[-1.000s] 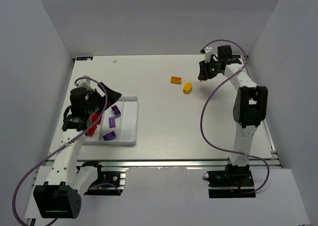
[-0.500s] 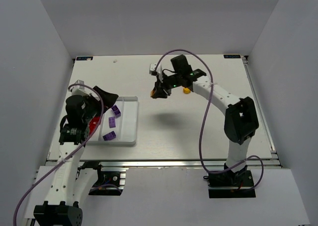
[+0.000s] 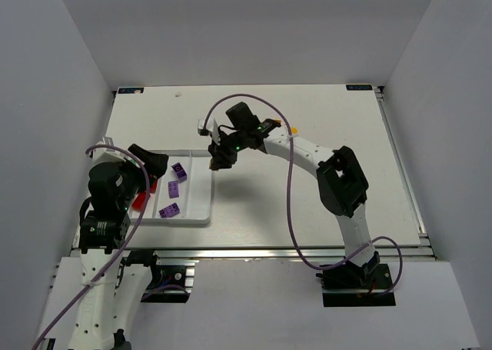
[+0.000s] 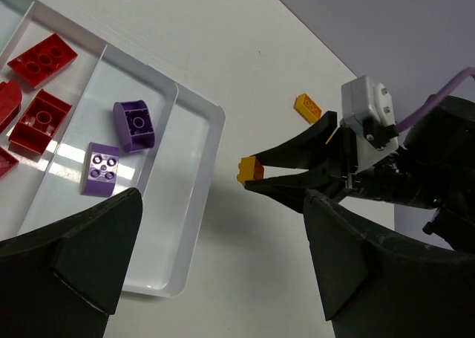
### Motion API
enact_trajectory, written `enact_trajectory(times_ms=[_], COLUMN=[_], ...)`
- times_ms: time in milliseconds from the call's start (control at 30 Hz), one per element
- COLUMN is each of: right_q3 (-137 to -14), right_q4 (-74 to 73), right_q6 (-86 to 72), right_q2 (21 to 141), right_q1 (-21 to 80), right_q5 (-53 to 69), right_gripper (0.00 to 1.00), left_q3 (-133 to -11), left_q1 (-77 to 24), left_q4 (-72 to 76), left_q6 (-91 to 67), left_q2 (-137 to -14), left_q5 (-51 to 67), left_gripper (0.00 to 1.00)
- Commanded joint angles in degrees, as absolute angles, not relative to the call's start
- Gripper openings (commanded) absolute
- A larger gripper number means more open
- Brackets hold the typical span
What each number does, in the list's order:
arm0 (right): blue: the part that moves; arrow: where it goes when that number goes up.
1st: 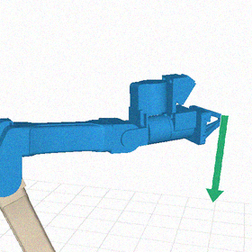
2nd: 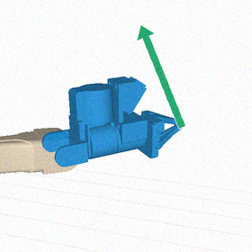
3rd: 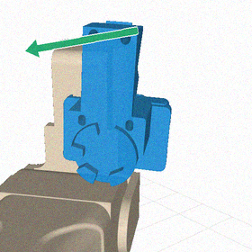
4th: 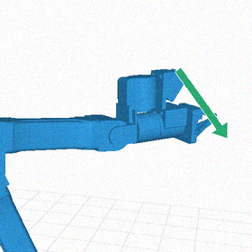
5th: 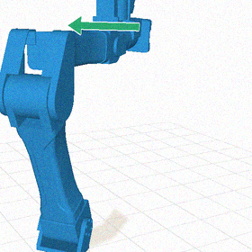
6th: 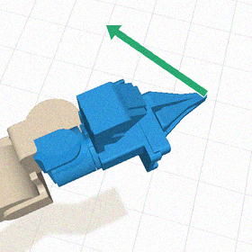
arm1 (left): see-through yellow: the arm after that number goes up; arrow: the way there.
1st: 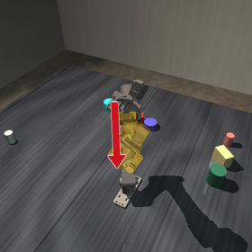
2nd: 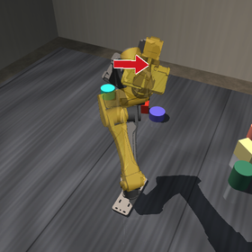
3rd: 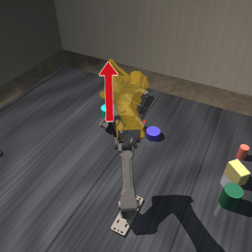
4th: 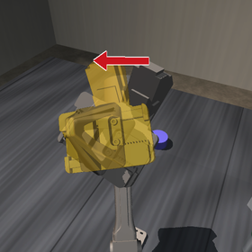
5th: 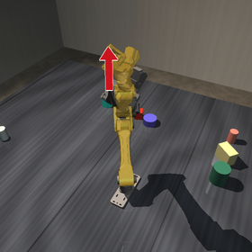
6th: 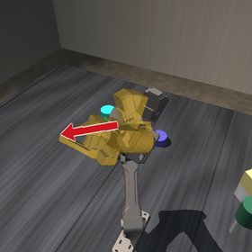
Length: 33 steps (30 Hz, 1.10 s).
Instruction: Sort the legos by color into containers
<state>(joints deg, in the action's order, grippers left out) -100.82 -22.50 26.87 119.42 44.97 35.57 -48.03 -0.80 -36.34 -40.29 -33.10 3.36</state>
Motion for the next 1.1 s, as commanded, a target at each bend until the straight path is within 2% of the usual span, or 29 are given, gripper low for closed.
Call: enact_trajectory(times_ms=[0,333,533,633,667,733,767,833,1067], right_q3=[-104.15,-102.66,-100.73,-100.02,-99.85,-99.32,-99.06,-98.88,-100.28], right_q4=[-20.22,-11.53,-6.34,-2.91,-1.6,-0.62,-0.62,1.05,0.09], right_q6=[24.79,20.57,17.14,15.12,14.68,14.24,14.33,14.59,14.15], right_q2=[121.37,123.75,124.72,125.59,125.86,126.12,126.12,126.12,125.16], right_q1=[46.49,48.08,48.69,48.96,48.96,48.96,48.96,48.87,47.99], right_q5=[33.4,34.36,35.77,35.6,35.07,34.37,33.76,33.84,34.36], right_gripper=[0.0,0.0,0.06,0.16,0.25,0.35,0.45,0.55,0.65], left_q3=[-48.78,-47.9,-47.72,-47.81,-47.64,-47.46,-47.2,-46.76,-44.21], left_q1=[-0.53,-0.53,-0.53,-0.53,-0.53,-0.53,-0.53,-0.53,-0.53], left_q4=[-39.72,-38.32,-37.79,-37.36,-37.27,-36.92,-36.74,-36.21,-32.17], left_q6=[-39.99,-41.57,-42.63,-43.77,-44.38,-45.17,-45.78,-47.01,-48.95], left_q2=[-32.87,-32.34,-32.52,-32.7,-32.78,-32.7,-32.52,-32.43,-33.83], left_q5=[1.85,3.6,5.09,5.71,6.15,6.5,6.85,7.29,11.24], left_gripper=[0.98,0.98,0.98,0.98,0.98,0.98,0.98,0.98,0.96])
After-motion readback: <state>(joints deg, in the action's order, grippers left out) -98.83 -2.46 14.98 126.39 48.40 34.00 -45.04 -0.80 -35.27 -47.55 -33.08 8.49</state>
